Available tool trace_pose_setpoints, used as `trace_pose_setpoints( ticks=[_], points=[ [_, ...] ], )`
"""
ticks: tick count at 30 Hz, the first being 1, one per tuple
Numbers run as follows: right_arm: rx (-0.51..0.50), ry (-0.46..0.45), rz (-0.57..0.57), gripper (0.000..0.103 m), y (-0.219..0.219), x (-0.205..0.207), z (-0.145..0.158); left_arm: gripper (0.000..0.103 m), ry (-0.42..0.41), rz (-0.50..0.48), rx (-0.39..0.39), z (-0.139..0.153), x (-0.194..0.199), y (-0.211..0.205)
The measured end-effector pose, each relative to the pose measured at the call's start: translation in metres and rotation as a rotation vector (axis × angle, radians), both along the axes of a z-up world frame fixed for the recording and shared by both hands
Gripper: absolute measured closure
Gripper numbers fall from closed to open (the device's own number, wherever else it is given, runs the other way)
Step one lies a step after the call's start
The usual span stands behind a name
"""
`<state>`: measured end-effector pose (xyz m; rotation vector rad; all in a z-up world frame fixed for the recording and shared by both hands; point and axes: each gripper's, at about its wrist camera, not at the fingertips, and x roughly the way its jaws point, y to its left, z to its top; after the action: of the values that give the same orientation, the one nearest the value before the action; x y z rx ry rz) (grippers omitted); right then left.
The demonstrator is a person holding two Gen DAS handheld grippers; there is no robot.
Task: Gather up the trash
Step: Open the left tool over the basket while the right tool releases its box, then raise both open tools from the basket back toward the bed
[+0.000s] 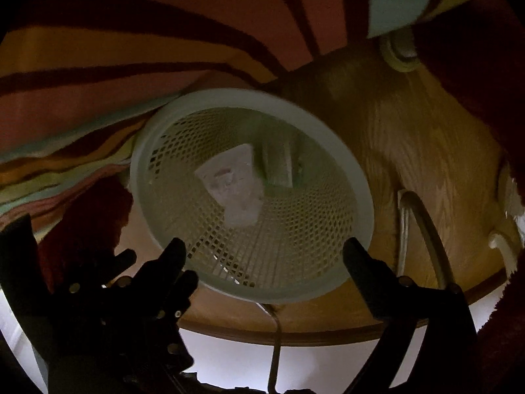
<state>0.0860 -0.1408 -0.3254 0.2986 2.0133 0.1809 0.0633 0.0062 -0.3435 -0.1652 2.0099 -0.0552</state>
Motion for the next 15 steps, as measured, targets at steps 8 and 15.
trace_pose_setpoints(
  ticks=[8,15],
  points=[
    [-0.004,0.009,0.024,0.011,0.0,-0.005,0.001,0.013,0.002,-0.027,0.003,0.002,-0.001,-0.005],
    [0.01,0.003,0.001,0.011,0.002,-0.008,0.009,0.013,-0.024,-0.051,0.01,0.012,-0.002,-0.008]
  ],
)
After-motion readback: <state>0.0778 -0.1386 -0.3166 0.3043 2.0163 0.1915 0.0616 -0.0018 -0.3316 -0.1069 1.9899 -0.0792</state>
